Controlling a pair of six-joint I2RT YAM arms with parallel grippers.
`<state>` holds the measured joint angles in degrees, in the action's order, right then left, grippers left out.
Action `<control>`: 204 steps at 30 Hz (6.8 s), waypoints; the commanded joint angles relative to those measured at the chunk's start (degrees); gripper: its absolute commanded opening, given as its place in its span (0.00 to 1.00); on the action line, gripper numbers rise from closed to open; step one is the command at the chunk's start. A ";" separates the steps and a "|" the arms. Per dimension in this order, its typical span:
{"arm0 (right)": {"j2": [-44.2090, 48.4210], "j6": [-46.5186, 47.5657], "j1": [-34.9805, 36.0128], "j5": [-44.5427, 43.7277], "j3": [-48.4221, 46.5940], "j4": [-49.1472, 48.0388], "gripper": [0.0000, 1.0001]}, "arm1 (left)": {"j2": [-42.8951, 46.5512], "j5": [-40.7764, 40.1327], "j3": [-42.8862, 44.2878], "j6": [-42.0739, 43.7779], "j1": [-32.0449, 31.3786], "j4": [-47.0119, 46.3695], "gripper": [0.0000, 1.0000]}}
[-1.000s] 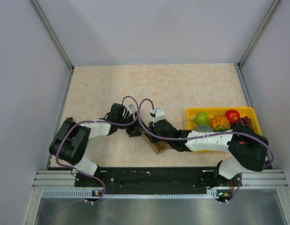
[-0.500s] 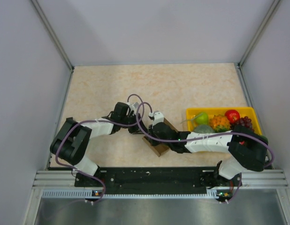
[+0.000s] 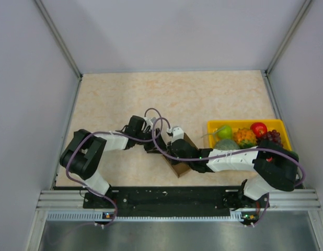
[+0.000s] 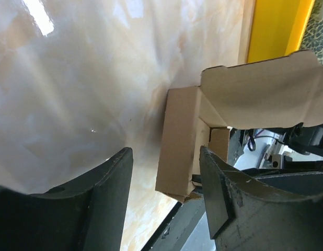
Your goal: Fold the paper box
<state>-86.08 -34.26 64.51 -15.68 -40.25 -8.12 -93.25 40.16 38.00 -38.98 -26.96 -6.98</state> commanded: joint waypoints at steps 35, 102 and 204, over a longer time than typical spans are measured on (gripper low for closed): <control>1.79 -1.68 1.32 -4.53 6.67 -6.03 0.00 | 2.11 -20.10 -2.84 19.47 -15.22 -7.69 0.45; 52.06 -24.97 -8.88 8.39 25.83 4.27 0.79 | 29.52 -67.41 -4.87 8.48 -33.60 12.69 0.00; 38.88 -11.27 -8.43 18.41 28.29 -24.49 0.17 | 46.48 -55.91 1.21 1.00 -31.93 28.78 0.83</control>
<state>-49.15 -46.54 56.80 1.08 -11.03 -35.05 -52.21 -22.06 40.69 -39.94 -60.73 22.17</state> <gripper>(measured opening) 0.313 0.769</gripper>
